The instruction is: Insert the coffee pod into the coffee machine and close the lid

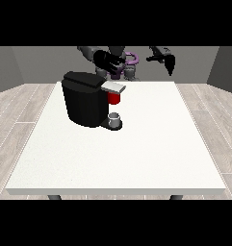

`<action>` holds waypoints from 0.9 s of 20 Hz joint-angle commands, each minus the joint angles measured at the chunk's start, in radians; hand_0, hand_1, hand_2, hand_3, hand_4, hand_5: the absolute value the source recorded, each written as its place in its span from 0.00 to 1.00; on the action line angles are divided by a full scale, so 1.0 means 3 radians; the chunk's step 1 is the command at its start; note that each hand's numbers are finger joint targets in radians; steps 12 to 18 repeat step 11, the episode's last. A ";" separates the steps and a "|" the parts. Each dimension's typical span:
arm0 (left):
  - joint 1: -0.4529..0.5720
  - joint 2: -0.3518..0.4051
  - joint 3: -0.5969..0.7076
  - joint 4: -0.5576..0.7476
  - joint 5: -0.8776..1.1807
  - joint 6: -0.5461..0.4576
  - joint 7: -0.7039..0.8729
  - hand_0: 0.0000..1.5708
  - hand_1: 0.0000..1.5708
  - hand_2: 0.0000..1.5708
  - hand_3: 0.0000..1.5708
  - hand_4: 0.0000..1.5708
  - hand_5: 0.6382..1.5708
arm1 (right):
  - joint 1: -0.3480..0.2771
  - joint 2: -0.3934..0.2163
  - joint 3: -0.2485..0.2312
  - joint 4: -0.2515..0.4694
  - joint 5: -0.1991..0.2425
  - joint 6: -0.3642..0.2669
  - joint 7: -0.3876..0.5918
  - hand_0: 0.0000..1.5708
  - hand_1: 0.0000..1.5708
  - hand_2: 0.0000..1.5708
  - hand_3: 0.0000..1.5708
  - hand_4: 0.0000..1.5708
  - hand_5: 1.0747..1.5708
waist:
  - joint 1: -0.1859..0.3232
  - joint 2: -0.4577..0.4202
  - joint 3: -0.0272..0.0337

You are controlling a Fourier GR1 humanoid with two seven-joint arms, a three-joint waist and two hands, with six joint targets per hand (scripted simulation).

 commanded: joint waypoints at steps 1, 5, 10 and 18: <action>0.0135 -0.0055 -0.0065 -0.0058 0.0045 -0.0029 0.0106 0.00 0.00 0.00 0.00 0.12 1.00 | 0.0154 0.0166 0.0078 -0.0095 -0.0054 0.0081 -0.0054 0.00 0.00 0.00 0.00 0.04 1.00 | -0.0062 -0.0233 0.0001; 0.0126 -0.0043 0.0082 0.0213 0.0014 0.0105 -0.0125 0.00 0.00 0.00 0.00 0.12 1.00 | 0.0583 0.0228 0.0490 -0.0425 -0.0369 0.0179 -0.0268 0.00 0.00 0.00 0.00 0.22 1.00 | -0.0276 -0.0351 0.0000; 0.0286 -0.0134 0.0040 0.0095 -0.0017 0.0259 0.0086 0.00 0.00 0.00 0.00 0.12 1.00 | 0.1208 0.0233 0.0442 -0.0521 -0.0622 0.0099 -0.0403 0.00 0.00 0.00 0.00 0.16 1.00 | -0.0421 -0.0539 0.0002; 0.0519 0.0040 0.0097 0.0216 0.0030 0.0007 -0.0124 0.00 0.00 0.00 0.00 0.12 1.00 | 0.1468 0.0233 0.0635 -0.0646 -0.0684 0.0005 -0.0401 0.00 0.00 0.00 0.00 0.10 1.00 | -0.0456 -0.0672 0.0001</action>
